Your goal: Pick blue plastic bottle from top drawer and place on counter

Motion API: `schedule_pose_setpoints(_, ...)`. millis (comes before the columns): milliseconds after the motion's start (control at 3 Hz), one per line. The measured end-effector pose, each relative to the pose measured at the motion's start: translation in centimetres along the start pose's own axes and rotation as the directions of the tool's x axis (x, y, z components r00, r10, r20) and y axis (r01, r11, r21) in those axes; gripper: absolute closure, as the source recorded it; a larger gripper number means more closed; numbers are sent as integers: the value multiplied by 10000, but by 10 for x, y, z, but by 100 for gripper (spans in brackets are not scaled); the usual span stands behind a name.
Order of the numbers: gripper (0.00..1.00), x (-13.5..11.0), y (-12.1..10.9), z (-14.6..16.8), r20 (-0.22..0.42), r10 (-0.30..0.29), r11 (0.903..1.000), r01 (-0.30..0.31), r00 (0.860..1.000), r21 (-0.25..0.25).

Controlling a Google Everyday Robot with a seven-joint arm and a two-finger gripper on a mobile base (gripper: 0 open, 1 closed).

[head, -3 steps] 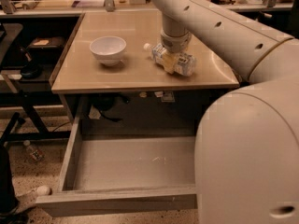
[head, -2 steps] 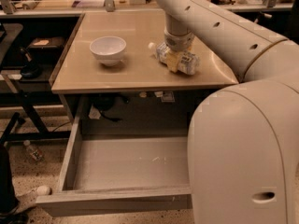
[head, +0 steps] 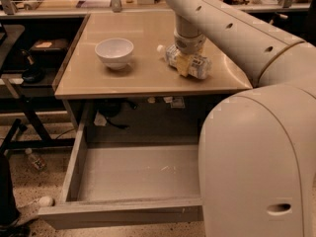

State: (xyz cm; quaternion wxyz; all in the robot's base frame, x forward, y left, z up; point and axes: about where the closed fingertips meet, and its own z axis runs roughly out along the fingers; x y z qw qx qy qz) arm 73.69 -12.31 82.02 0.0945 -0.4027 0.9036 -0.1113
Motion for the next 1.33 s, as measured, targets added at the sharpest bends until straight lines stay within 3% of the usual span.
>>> schedule_pose_setpoints(667, 11, 0, 0, 0, 0, 0, 10000, 0, 10000, 0)
schedule_pose_setpoints(1000, 0, 0, 0, 0, 0, 0, 10000, 0, 10000, 0)
schedule_pose_setpoints(1333, 0, 0, 0, 0, 0, 0, 10000, 0, 10000, 0)
